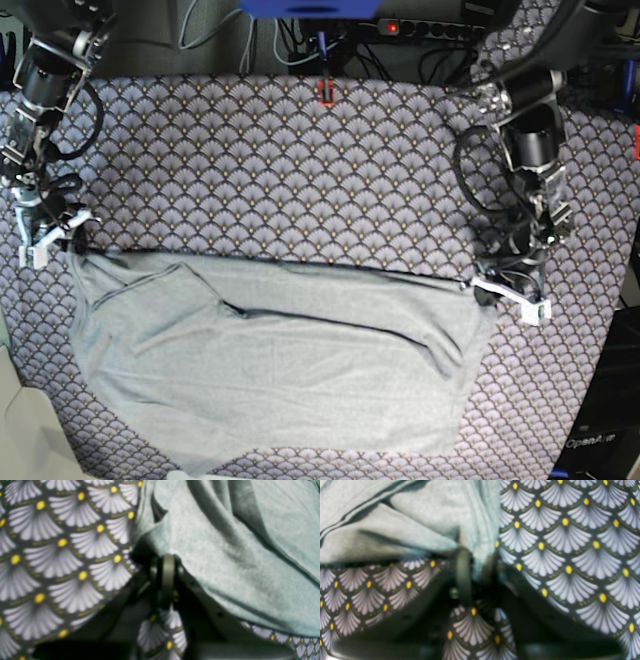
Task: Fold the T-shirt properly
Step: 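Pull the folded edge back toward the collar with both grippers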
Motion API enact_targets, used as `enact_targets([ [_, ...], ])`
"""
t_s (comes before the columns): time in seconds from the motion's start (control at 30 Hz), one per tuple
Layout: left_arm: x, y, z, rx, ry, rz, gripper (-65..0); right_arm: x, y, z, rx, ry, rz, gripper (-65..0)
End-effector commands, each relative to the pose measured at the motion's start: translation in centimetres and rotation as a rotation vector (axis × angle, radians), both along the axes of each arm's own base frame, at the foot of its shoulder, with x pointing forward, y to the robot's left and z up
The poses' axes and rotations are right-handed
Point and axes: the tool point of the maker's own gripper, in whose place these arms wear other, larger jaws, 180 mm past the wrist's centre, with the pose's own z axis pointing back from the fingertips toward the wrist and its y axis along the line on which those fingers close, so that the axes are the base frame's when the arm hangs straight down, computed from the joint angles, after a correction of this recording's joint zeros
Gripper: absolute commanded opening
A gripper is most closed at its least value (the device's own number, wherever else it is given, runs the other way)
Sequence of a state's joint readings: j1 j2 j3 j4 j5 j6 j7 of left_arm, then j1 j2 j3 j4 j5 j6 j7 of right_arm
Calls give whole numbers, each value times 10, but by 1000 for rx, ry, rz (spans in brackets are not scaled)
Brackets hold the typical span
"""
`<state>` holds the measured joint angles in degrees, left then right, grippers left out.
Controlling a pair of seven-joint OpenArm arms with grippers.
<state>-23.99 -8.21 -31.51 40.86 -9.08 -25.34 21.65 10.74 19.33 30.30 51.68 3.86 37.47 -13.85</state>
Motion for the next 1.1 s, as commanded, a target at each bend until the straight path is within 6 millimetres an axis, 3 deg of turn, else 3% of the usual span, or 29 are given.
enact_targets([
  [0.0, 15, 14, 22, 22, -59, 19, -650, 8, -11, 15, -26, -36, -4, -627],
  [0.03, 15, 15, 23, 24, -60, 20, -650, 7, -14, 16, -32, -33, -4, -650],
  [0.27, 13, 32, 26, 51, -59, 32, -650, -6, -26, 16, -69, -18, -1, -650],
  [0.43, 8, 29, 20, 47, -17, 6, -650, -21, -8, 25, -110, -35, 76, -650],
  [0.53, 4, 33, 29, 79, -20, -6, -650, -31, -1, 27, -132, -39, 96, -650],
  [0.8, -24, 40, 52, 202, -3, -52, -650, -44, 4, 20, -132, -18, 105, -650],
  [1.07, -61, 48, 37, 258, 49, -65, -650, -78, 6, 16, -172, 19, 137, -650],
])
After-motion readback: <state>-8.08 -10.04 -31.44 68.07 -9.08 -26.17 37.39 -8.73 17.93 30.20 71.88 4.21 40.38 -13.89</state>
